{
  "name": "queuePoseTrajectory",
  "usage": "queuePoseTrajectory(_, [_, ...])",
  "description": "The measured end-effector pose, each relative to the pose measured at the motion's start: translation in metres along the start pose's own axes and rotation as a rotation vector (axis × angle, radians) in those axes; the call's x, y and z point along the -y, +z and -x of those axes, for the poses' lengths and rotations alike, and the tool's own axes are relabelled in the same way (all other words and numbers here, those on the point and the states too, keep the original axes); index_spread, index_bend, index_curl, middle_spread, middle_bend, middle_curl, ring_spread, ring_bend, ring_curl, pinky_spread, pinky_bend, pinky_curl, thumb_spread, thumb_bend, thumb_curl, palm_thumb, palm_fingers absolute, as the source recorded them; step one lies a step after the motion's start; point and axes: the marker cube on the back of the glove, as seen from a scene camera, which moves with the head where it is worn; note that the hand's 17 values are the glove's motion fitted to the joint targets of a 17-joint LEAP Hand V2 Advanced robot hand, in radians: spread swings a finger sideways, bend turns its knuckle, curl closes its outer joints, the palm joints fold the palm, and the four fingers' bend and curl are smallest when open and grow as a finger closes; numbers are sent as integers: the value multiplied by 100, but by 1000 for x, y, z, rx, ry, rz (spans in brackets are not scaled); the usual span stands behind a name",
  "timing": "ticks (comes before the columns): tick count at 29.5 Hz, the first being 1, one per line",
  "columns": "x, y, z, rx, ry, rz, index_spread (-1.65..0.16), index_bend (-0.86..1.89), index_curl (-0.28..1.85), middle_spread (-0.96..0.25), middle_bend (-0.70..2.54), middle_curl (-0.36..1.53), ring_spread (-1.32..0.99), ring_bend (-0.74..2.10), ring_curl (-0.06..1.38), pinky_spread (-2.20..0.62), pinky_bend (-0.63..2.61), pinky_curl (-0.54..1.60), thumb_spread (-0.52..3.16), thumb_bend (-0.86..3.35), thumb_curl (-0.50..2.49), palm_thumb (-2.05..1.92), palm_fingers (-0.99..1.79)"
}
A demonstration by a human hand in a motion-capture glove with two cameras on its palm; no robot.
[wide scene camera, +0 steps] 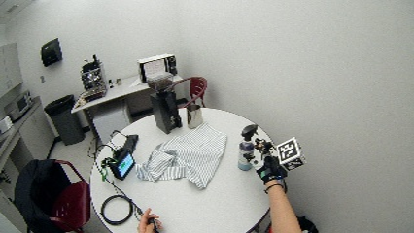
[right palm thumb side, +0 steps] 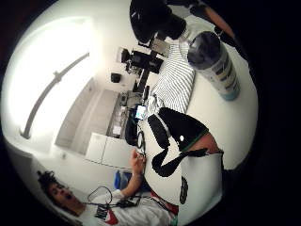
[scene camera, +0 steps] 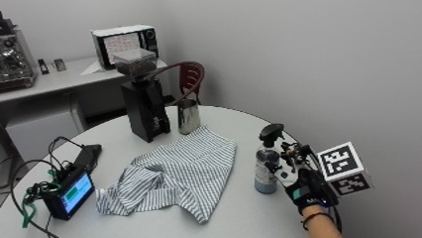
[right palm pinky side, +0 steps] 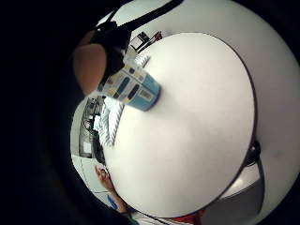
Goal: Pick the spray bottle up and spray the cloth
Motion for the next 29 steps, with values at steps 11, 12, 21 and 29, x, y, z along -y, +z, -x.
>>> queuePoseTrajectory(11, [-9, 7, -39, 114, 139, -51, -37, 9, 19, -3, 29, 37, 1, 38, 34, 19, 41, 35, 105, -3, 29, 62, 59])
queuePoseTrajectory(12, [-10, 8, -42, 126, 150, -55, -37, 9, 19, -3, 30, 37, 2, 38, 34, 19, 41, 35, 105, -3, 29, 62, 59])
queuePoseTrajectory(21, [-14, 10, -62, 136, 165, -83, -36, 9, 18, -3, 31, 38, 0, 40, 35, 18, 42, 36, 99, -3, 30, 62, 59])
queuePoseTrajectory(29, [-19, 14, -72, 122, 139, -99, -35, 9, 17, -5, 32, 39, -1, 44, 35, 21, 41, 35, 91, -3, 31, 62, 69])
